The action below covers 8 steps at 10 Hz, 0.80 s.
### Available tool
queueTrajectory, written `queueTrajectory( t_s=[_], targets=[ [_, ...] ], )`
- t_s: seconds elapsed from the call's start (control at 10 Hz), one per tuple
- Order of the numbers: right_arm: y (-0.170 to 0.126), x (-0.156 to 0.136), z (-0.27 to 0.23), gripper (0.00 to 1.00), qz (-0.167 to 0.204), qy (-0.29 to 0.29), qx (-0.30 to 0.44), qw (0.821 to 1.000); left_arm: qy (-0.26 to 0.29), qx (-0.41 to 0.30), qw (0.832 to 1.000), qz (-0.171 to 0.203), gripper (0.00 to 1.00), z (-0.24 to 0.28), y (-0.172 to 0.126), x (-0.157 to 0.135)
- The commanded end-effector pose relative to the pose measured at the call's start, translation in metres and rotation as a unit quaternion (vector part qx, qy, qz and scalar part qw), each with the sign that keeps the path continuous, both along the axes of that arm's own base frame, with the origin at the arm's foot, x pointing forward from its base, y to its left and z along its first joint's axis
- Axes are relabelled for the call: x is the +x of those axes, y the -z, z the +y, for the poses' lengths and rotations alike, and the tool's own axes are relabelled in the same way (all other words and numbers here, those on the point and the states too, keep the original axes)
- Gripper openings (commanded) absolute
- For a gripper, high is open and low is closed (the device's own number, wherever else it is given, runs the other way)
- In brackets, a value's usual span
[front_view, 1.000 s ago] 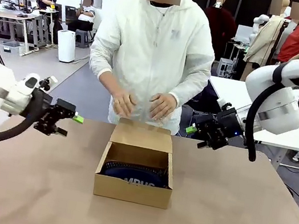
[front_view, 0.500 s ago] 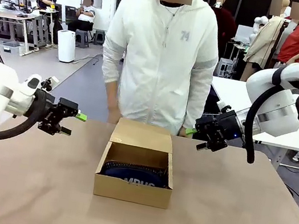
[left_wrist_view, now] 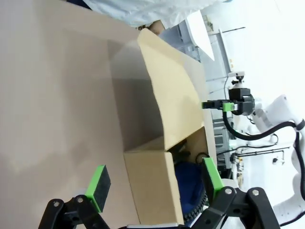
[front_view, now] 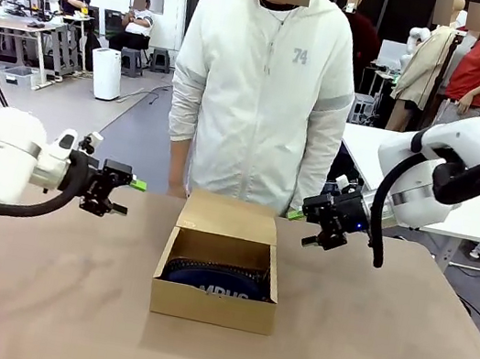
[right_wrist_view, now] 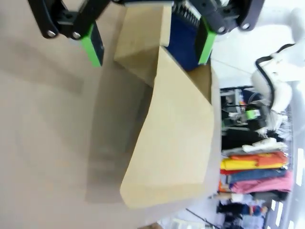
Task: Pack the items into the box.
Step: Close the Mailer Box.
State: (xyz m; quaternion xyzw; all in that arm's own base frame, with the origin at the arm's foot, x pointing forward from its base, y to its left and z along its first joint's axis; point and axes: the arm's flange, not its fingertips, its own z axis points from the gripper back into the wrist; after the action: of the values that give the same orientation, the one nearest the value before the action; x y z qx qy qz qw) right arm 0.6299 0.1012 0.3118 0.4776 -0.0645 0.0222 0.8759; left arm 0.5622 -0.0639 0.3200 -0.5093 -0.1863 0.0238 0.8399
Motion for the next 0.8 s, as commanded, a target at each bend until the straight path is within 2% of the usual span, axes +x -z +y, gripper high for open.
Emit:
queueTrajectory(
  t_s=[0.0,0.3,0.6,0.7],
  targets=[
    [0.009,0.031,0.010,1.00,0.020,0.006,0.045,0.999,0.016,-0.044,0.999,0.001,1.00,-0.004,0.025,0.027],
    [0.035,0.056,0.033,1.00,0.064,-0.018,0.133,0.989,0.008,-0.093,0.996,-0.013,1.00,-0.029,0.057,0.049],
    [0.046,0.059,0.047,1.00,0.082,-0.034,0.186,0.978,0.055,-0.172,0.981,-0.069,1.00,-0.062,0.062,0.052],
    [0.046,0.057,0.049,1.00,0.085,-0.036,0.191,0.977,0.075,-0.187,0.977,-0.069,1.00,-0.070,0.061,0.051]
  ],
)
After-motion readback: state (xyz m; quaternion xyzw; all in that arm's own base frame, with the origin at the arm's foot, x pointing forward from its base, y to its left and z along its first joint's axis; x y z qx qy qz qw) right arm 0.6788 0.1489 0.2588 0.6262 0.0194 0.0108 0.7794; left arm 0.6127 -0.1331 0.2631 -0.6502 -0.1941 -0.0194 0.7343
